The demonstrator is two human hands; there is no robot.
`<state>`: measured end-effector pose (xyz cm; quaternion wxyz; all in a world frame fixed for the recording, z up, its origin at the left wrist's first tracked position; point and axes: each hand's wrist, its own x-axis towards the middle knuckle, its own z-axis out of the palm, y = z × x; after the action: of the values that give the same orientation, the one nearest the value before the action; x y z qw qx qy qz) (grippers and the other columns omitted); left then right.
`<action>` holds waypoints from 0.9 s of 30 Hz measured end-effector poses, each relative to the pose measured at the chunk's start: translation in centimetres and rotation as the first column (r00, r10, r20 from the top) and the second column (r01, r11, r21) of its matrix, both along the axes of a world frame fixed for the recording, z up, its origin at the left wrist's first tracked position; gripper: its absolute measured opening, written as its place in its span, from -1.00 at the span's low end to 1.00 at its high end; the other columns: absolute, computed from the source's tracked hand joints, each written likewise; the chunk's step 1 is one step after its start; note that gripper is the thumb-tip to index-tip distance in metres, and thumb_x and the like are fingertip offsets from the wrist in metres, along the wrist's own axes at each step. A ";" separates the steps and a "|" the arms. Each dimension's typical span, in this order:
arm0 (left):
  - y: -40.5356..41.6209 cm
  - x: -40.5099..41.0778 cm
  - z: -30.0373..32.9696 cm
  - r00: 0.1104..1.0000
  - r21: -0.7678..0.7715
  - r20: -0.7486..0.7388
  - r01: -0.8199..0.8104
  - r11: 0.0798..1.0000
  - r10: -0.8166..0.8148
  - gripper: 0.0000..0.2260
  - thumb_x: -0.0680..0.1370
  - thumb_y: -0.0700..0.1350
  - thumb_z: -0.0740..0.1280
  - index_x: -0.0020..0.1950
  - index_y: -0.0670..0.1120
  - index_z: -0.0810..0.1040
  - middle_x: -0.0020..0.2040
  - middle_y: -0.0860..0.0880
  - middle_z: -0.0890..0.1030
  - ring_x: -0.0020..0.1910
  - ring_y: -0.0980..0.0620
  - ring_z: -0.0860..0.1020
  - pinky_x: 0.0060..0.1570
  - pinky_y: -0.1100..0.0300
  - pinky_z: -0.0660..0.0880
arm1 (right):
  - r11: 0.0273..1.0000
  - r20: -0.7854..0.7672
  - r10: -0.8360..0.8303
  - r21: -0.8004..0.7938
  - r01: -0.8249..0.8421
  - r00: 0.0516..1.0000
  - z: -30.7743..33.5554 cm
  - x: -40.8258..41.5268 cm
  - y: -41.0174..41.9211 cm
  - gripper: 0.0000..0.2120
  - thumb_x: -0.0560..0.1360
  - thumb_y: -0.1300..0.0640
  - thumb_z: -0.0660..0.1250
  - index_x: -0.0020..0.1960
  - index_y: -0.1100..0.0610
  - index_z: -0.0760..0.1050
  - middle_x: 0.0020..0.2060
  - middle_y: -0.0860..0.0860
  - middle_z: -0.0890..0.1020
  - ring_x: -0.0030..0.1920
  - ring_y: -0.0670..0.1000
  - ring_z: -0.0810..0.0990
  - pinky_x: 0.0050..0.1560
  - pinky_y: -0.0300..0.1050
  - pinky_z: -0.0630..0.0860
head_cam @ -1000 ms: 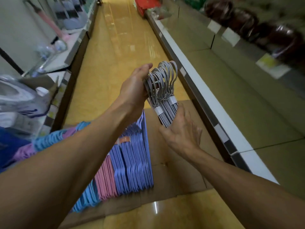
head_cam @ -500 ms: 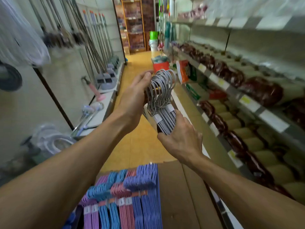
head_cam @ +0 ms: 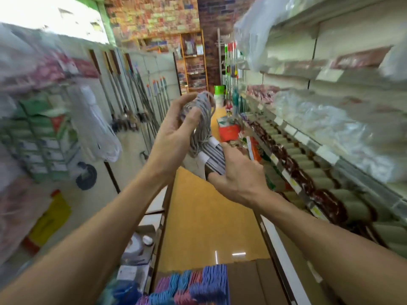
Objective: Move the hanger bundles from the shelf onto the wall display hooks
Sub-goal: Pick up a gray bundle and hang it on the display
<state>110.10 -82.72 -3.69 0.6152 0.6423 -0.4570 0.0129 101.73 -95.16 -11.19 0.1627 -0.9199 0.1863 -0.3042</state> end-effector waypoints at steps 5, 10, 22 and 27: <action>3.0 -0.7 6.3 0.992 0.043 0.094 -0.094 0.995 0.090 -0.61 0.63 0.09 0.22 0.46 0.11 0.37 0.26 0.05 0.53 0.15 0.20 0.54 0.16 0.23 0.51 | 0.992 -0.043 0.123 0.035 -0.121 0.991 6.9 -0.3 2.2 -0.59 0.41 -0.11 0.27 0.21 0.01 0.34 -0.12 -0.03 0.49 -0.12 0.10 0.48 -0.10 0.04 0.44; 7.2 -1.8 11.2 0.974 0.057 0.156 -0.176 0.983 0.166 -0.59 0.63 0.05 0.24 0.48 0.12 0.31 0.35 0.02 0.50 0.30 0.04 0.51 0.33 -0.12 0.45 | 0.971 -0.031 0.234 0.054 -0.232 0.972 12.3 -0.6 5.6 -0.73 0.39 -0.06 0.29 0.05 -0.04 0.36 -0.21 -0.09 0.52 -0.21 0.05 0.53 -0.16 0.05 0.50; 18.7 -4.0 13.8 0.851 0.052 0.409 -0.382 0.923 0.329 -0.42 0.67 -0.15 0.22 0.58 0.26 0.07 0.06 -0.14 0.57 -0.08 0.01 0.60 0.06 -0.05 0.58 | 0.794 0.001 0.598 0.142 -0.592 0.802 17.4 -0.7 14.3 -0.38 0.34 -0.15 0.30 0.36 0.03 0.40 -0.09 -0.09 0.62 -0.13 -0.05 0.60 -0.05 0.09 0.59; 24.0 -6.4 14.3 0.767 -0.029 0.423 -0.521 0.853 0.482 -0.51 0.63 -0.23 0.29 0.44 0.17 0.21 0.21 0.38 0.51 0.28 0.35 0.49 0.15 0.44 0.46 | 0.676 0.017 0.725 0.170 -0.717 0.688 18.5 -0.5 18.5 -0.28 0.28 -0.23 0.27 0.38 0.03 0.38 -0.03 -0.05 0.63 -0.10 -0.02 0.63 -0.09 0.11 0.61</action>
<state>103.67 -58.72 10.59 0.4481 0.7502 -0.3887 0.2922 101.21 -76.70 7.30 0.3392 -0.9098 -0.1627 -0.1754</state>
